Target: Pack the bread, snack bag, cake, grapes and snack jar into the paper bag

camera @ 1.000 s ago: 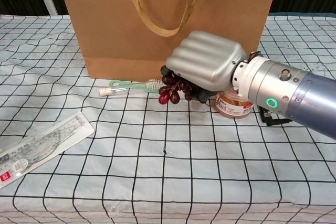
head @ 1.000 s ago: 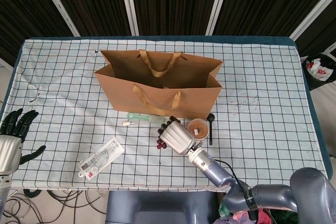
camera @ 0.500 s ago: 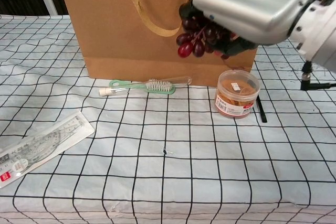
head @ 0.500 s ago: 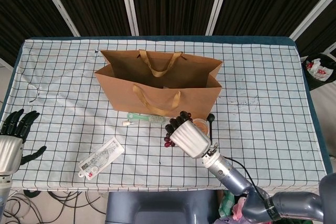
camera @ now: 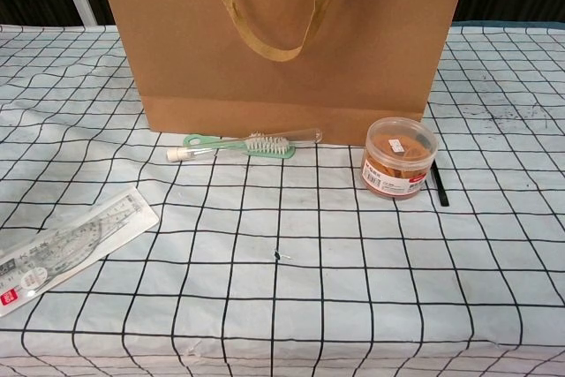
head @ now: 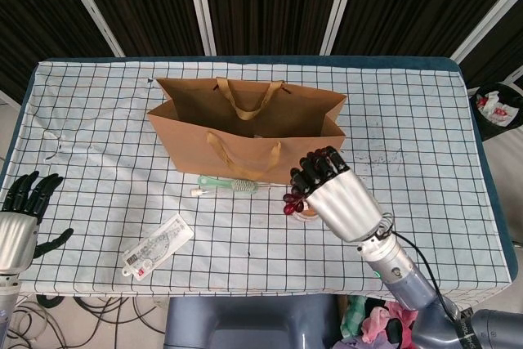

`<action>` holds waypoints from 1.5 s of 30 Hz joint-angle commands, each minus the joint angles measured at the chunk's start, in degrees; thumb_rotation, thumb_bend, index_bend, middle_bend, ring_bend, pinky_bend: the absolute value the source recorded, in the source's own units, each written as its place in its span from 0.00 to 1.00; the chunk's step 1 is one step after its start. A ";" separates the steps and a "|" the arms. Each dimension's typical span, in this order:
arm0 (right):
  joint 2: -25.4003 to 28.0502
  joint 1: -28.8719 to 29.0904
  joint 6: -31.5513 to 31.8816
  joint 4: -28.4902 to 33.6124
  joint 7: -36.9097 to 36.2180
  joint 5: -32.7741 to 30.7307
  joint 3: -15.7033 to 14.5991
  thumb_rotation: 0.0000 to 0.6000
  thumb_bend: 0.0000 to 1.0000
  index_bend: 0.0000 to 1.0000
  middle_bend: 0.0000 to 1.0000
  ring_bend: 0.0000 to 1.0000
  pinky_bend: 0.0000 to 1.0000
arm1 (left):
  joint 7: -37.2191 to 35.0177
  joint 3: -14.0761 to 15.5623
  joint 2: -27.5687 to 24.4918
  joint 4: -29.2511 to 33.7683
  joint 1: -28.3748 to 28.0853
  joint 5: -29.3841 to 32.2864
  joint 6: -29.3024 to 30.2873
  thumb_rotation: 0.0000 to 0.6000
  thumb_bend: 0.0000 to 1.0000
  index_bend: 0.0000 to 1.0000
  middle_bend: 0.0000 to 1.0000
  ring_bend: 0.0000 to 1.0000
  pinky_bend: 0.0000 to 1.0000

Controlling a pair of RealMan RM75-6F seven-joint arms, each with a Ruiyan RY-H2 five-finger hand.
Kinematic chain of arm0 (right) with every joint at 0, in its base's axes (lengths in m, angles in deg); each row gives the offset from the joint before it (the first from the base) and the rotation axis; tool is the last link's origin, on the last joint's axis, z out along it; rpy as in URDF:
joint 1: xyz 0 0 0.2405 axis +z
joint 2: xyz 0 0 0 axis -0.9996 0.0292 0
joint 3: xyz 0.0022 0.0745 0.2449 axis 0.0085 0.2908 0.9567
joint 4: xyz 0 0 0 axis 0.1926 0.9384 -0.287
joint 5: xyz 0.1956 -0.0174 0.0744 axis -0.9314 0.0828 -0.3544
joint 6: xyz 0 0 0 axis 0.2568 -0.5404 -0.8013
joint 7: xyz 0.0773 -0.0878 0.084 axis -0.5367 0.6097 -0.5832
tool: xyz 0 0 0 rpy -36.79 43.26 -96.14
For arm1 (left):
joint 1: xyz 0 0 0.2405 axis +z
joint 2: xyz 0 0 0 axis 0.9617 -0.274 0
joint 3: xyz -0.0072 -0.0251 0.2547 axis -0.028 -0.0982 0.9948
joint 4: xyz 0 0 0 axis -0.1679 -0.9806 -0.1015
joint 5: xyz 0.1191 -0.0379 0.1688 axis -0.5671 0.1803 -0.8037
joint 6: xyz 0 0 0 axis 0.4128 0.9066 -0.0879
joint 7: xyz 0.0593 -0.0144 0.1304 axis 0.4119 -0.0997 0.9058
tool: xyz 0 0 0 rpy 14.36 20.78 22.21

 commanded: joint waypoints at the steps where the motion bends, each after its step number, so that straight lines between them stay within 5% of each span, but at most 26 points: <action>1: 1.70 0.00 1.20 -1.71 -4.16 -1.59 3.60 1.00 0.45 0.48 0.47 0.53 0.43 | 0.00 0.01 -0.07 0.07 0.05 0.06 -0.01 1.00 0.07 0.11 0.12 0.01 0.08; 8: 0.77 1.18 3.56 -7.39 -15.21 -4.37 10.05 1.00 0.45 0.49 0.47 0.53 0.43 | -0.48 -0.08 -0.59 0.69 0.74 -0.35 1.64 1.00 0.07 0.11 0.12 0.01 0.08; 19: -3.90 9.62 -8.55 -14.50 -24.76 -13.80 15.17 1.00 0.45 0.49 0.47 0.53 0.43 | -1.00 -0.12 -1.17 1.13 1.08 -0.08 1.73 1.00 0.07 0.11 0.12 0.01 0.08; 31: -9.39 17.45 -20.93 -22.82 -26.08 -21.38 15.44 1.00 0.41 0.47 0.44 0.51 0.43 | -1.95 -0.28 -1.67 1.20 1.15 0.16 1.66 1.00 0.07 0.11 0.12 0.01 0.08; 38: -9.75 18.44 -24.49 -22.49 -24.06 -24.18 13.81 1.00 0.27 0.25 0.24 0.37 0.42 | -2.66 -0.34 -2.03 1.24 1.33 0.18 1.95 1.00 0.07 0.11 0.12 0.01 0.08; 45: -9.23 18.08 -23.02 -20.35 -22.54 -26.54 14.40 1.00 0.26 0.21 0.20 0.34 0.39 | -2.60 -0.26 -2.07 1.29 1.34 0.09 1.78 1.00 0.07 0.11 0.12 0.01 0.08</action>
